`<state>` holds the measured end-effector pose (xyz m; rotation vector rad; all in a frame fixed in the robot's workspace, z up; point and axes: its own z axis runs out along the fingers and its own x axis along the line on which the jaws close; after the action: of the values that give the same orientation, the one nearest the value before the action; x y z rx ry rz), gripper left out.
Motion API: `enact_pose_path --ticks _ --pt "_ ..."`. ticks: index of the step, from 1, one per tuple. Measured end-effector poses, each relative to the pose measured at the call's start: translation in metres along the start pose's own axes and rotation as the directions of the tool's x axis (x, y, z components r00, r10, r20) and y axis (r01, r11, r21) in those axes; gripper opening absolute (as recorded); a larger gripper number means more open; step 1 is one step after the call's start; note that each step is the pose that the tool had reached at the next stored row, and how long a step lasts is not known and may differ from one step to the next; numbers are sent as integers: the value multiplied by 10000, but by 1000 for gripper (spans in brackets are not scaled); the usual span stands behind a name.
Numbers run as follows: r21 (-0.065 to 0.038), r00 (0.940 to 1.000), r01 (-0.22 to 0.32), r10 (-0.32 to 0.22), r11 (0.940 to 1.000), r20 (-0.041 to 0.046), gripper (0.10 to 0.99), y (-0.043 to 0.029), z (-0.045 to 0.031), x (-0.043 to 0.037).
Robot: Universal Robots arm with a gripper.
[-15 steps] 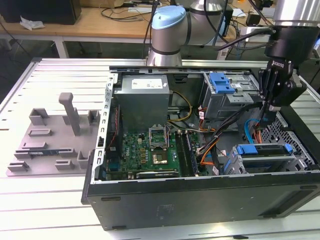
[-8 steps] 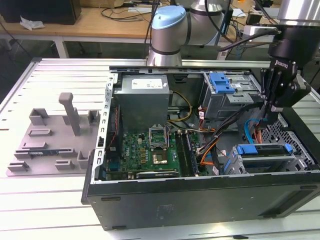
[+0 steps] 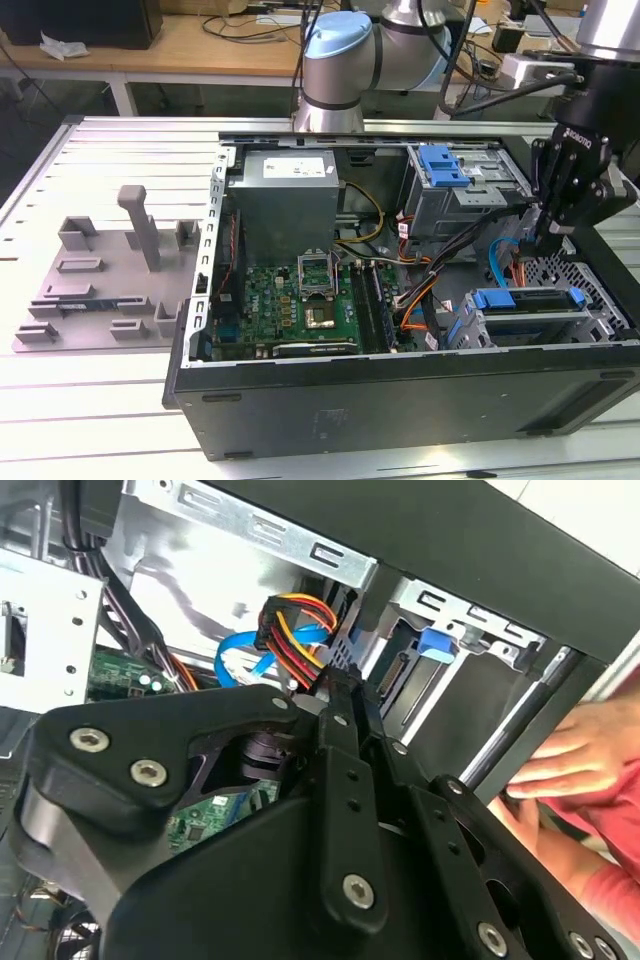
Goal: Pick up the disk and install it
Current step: 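Insert the first disk wire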
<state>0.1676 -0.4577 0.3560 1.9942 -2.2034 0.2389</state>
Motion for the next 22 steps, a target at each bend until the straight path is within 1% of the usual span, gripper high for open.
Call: enact_pose_path --ticks 2,3,4,5,6,7,8,9,10,11,13,14,15,16,19,22 --pt "-20 9998 3 -3 10000 207 165 -4 2 35" --pt "-35 9994 5 -4 10000 353 165 -6 3 61" --pt "-44 9990 6 -4 10000 448 165 -8 3 80" --pt "-60 9981 10 -6 10000 610 165 -12 6 119" --pt "-68 9976 11 -6 10000 694 165 -15 12 153" --pt "-82 9964 16 -9 10000 850 165 -21 20 203" --pt "-104 9941 23 -12 9999 1083 165 -24 21 240" --pt "-119 9924 29 -14 9999 1234 165 -26 22 257" --pt "-131 9906 34 -16 9999 1365 165 -27 22 272" --pt "-148 9878 41 -18 9999 1556 165 -30 23 294" --pt "-168 9844 50 -19 9998 1761 165 -32 24 321" --pt "-179 9820 55 -21 9998 1891 165 -35 28 350" --pt "-186 9805 59 -21 9998 1964 165 -37 32 375" --pt "-190 9797 63 -23 9998 2006 165 -39 36 394" --pt "-193 9780 80 -38 9998 2084 165 -43 44 432" --pt "-195 9748 135 -88 9997 2230 165 -46 49 461"
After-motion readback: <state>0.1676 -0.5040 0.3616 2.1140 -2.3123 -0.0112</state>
